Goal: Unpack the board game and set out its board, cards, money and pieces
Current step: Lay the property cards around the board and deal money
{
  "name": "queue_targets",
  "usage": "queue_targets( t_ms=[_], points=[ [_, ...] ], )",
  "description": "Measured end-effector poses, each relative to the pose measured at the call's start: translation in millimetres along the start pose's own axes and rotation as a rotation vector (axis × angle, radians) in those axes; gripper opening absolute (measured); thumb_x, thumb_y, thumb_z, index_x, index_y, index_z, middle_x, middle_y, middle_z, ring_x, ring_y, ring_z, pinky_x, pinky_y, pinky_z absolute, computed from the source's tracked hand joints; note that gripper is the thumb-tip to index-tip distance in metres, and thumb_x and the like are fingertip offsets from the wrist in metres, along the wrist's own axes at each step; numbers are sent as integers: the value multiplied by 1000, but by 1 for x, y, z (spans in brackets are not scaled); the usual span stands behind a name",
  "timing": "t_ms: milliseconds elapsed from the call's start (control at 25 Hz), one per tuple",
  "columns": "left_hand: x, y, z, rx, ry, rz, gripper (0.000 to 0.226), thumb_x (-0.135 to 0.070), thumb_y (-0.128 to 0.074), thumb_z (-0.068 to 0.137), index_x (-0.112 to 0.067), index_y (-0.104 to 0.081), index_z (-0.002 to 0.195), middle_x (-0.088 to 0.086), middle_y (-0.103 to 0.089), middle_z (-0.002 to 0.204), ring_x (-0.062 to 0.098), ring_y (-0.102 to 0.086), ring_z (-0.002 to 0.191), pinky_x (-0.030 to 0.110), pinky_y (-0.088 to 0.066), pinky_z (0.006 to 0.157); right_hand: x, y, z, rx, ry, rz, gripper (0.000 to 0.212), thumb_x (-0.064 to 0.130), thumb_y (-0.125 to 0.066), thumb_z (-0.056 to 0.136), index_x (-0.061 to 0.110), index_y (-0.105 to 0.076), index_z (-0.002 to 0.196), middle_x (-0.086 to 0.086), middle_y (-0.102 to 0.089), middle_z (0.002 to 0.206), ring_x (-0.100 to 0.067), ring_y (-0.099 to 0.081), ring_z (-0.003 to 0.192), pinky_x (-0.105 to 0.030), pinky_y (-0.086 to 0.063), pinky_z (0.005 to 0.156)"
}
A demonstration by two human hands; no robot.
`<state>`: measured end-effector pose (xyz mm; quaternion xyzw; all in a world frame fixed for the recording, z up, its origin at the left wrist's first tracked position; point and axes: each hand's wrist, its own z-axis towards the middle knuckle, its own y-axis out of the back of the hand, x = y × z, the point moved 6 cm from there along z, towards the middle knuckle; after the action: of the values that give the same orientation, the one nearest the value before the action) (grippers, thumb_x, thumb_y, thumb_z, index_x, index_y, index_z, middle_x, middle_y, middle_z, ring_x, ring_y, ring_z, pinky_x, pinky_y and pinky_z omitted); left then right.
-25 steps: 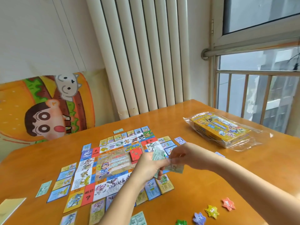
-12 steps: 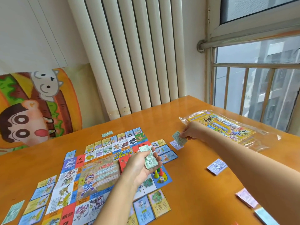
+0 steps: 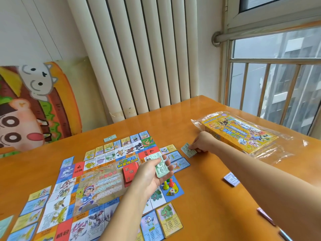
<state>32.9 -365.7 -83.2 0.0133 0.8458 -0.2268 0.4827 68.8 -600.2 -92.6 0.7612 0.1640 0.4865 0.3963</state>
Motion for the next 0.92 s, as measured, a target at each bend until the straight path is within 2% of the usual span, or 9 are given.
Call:
queue_targets(
  t_ms=[160,240,360,480,560,640,720,800,920],
  points=[
    [2,-5,-7,14,-5,7,23,-6,-39,100,2,-60,95,13,-63,71,21,-64,54,26,-54,43,1,-3,0,-43,25,-79,33,28,-76,80,-1,-71,94,-5,-63,65,-13,-54,51,-23,-46,51],
    [2,-6,-10,31,0,12,24,-3,-38,99,6,-59,99,16,-62,74,24,-63,63,27,-55,46,1,-5,-1,-57,18,-111,35,30,-77,78,0,-68,93,-9,-65,76,-19,-61,64,-28,-50,58],
    [4,-8,-19,83,5,55,24,1,-35,99,9,-57,107,21,-63,82,30,-64,74,31,-58,53,10,2,-13,-129,70,-171,31,30,-72,83,3,-61,93,-10,-63,89,-24,-61,82,-29,-45,59],
    [6,-13,-33,159,17,127,26,-2,-33,101,3,-57,108,23,-66,88,35,-67,75,34,-59,57,34,18,-45,-148,274,-6,16,23,-61,91,9,-66,97,-5,-65,85,-19,-62,70,-27,-46,56],
    [10,-17,-41,180,22,141,27,-6,-33,101,0,-59,106,21,-66,86,34,-68,71,33,-58,57,47,22,-82,-59,448,108,13,22,-57,93,20,-70,94,0,-69,86,-14,-66,69,-29,-52,61],
    [17,-21,-45,157,16,113,27,-9,-35,101,-2,-61,102,18,-65,85,30,-67,70,34,-56,60,46,22,-122,17,533,202,13,21,-59,93,19,-71,96,2,-71,85,-11,-66,70,-25,-53,60],
    [23,-28,-47,105,-57,114,26,-14,-41,100,-9,-66,98,13,-63,90,25,-62,75,36,-50,69,27,26,-153,32,487,330,11,18,-63,91,12,-70,96,0,-70,80,-11,-65,68,-21,-51,59],
    [27,-44,-54,74,-135,148,24,-20,-43,100,-19,-66,97,4,-63,93,17,-55,81,36,-39,77,3,23,-176,106,357,513,16,20,-67,88,7,-69,96,-6,-71,82,-14,-67,72,-21,-52,62],
    [40,-88,-73,156,-177,125,27,-24,-38,100,-23,-63,88,-8,-66,83,9,-52,82,33,-29,76,-22,19,-201,186,233,747,14,19,-66,88,5,-67,93,-11,-72,86,-14,-68,72,-18,-52,61]
  ],
)
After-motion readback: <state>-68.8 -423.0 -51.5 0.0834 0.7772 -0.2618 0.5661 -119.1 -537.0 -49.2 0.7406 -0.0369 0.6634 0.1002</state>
